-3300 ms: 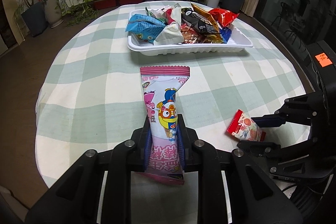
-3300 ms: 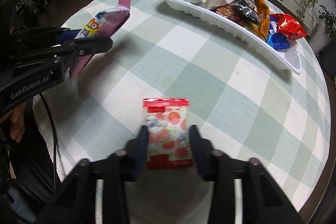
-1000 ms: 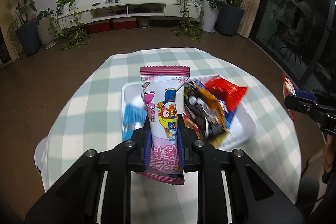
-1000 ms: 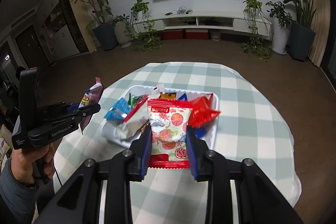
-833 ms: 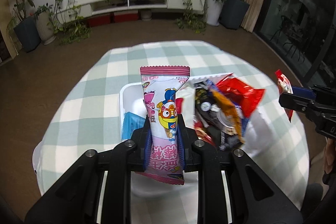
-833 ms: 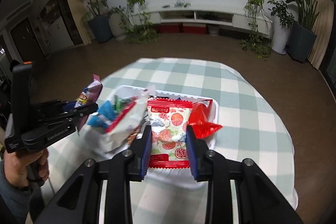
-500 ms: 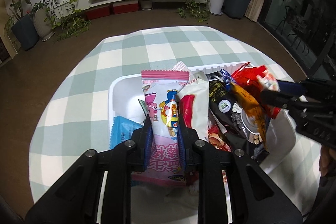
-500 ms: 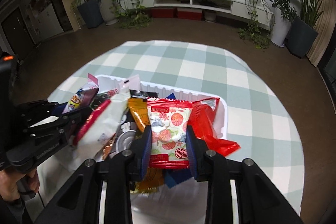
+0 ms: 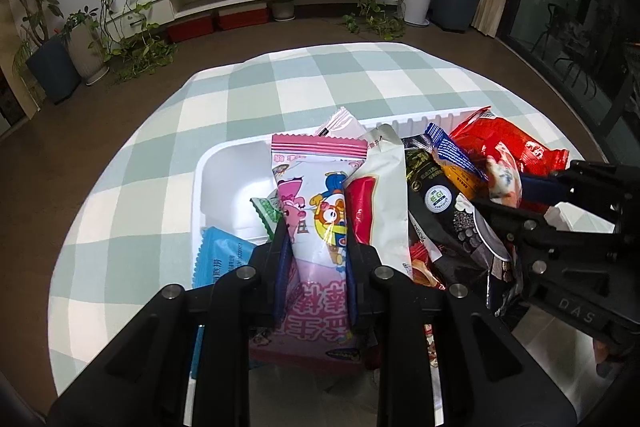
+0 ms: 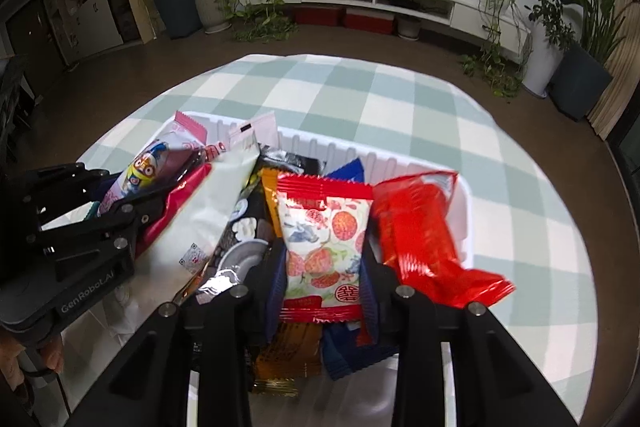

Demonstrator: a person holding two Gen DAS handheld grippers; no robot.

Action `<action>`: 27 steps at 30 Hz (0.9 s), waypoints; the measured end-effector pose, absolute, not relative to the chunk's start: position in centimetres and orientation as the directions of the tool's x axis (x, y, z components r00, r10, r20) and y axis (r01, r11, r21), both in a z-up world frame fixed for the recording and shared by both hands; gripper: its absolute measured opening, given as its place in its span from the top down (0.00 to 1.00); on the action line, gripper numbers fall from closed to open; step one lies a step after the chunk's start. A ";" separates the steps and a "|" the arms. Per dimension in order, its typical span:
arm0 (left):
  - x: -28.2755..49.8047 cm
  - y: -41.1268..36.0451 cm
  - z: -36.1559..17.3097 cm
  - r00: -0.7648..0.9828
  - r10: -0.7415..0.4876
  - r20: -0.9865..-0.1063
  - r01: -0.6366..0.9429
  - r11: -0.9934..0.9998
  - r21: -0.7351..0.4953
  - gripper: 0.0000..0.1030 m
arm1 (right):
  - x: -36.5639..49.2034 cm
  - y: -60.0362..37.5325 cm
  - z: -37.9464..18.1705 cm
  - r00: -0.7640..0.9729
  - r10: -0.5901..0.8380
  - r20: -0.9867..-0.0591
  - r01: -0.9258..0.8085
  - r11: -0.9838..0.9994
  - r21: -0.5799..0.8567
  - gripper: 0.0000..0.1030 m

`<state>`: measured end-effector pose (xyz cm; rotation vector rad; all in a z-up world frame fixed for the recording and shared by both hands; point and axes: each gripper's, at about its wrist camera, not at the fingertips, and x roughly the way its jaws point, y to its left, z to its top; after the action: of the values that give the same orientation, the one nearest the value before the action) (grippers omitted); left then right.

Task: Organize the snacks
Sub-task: 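Carry the pink and red-white packets into the white tray and release both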

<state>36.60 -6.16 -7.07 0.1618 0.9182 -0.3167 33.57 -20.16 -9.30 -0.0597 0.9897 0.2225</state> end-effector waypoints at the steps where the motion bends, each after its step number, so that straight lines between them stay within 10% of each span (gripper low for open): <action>1: 36.6 -6.1 -7.2 0.566 -0.199 -0.800 0.334 0.943 0.001 0.79 | 33.5 -20.1 -9.4 0.531 0.158 -0.833 -0.214 0.976 0.049 0.65; 12: 36.7 -5.5 -7.0 0.576 -0.227 -0.785 0.337 0.941 -0.025 0.77 | 33.7 -20.4 -9.0 0.544 0.133 -0.828 -0.196 0.980 0.029 0.63; 18: 36.1 -5.4 -5.6 0.619 -0.195 -0.761 0.315 0.949 0.013 0.45 | 33.3 -19.8 -8.0 0.567 0.112 -0.816 -0.193 0.981 0.001 0.53; 27: 34.8 -5.2 -4.3 0.631 -0.210 -0.747 0.319 0.948 0.003 0.27 | 31.8 -19.7 -5.9 0.612 0.123 -0.781 -0.193 0.981 0.003 0.40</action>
<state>34.79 -5.20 -4.28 0.1394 0.8352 -0.3040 31.83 -19.70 -5.89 -0.0838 0.8945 0.1820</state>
